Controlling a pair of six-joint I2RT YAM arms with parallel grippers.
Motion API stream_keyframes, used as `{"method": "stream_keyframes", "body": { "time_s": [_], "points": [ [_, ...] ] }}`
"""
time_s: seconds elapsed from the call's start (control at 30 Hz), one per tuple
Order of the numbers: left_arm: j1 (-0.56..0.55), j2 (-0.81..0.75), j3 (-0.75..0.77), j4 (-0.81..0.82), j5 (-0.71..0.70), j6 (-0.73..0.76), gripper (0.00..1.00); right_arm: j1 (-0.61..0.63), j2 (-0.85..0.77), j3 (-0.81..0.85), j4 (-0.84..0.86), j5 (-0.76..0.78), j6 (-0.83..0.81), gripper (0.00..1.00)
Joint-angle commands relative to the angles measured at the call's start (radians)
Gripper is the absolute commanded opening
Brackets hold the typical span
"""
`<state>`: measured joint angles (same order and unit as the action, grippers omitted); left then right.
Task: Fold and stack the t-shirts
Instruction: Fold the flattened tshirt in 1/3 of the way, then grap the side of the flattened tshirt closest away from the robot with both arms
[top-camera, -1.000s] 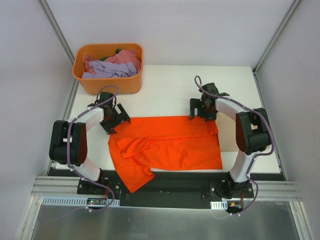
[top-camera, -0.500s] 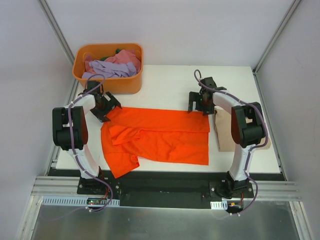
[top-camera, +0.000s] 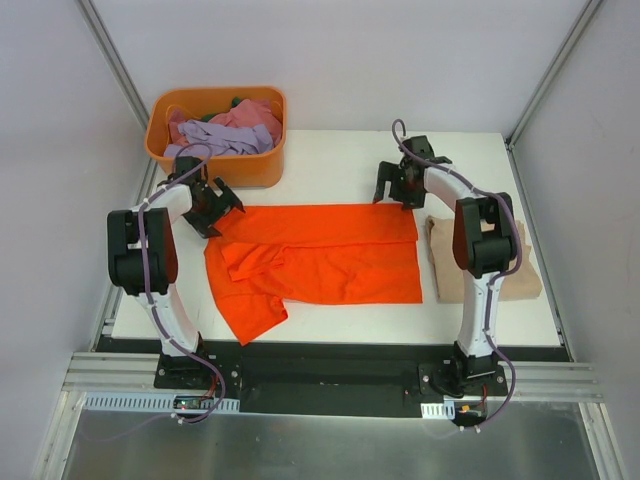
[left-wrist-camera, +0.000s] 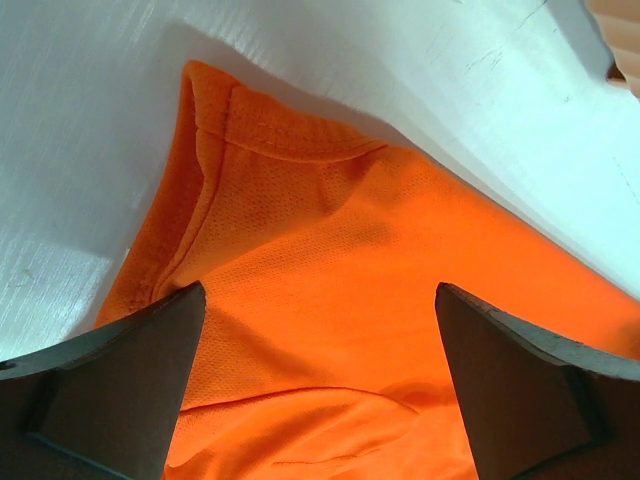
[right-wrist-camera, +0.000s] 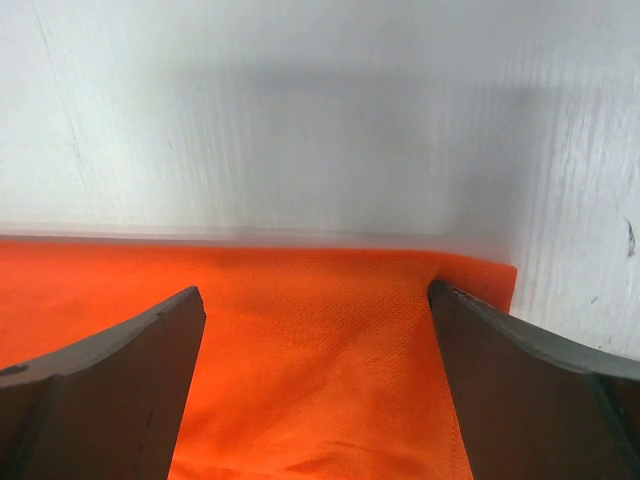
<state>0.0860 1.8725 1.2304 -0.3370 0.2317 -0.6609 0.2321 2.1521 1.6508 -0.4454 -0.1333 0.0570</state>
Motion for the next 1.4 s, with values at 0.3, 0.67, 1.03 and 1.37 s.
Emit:
{"method": "stream_keyframes", "body": {
  "time_s": [0.3, 0.67, 1.03, 1.37],
  "points": [
    [-0.031, -0.191, -0.040, -0.026, -0.070, 0.052, 0.99, -0.005, -0.135, 0.020, -0.024, -0.005, -0.020, 0.99],
    [-0.302, -0.754, -0.403, -0.328, -0.222, -0.101, 0.99, 0.081, -0.642, -0.575, 0.057, 0.078, 0.043, 0.96],
    [-0.586, -0.964, -0.667, -0.603, -0.267, -0.416, 0.87, 0.096, -0.920, -0.839, 0.056, 0.092, 0.092, 0.96],
    [-0.640, -0.955, -0.735, -0.534, -0.212, -0.438, 0.46, 0.098, -0.936, -0.842, 0.020, 0.118, 0.044, 0.96]
  ]
}}
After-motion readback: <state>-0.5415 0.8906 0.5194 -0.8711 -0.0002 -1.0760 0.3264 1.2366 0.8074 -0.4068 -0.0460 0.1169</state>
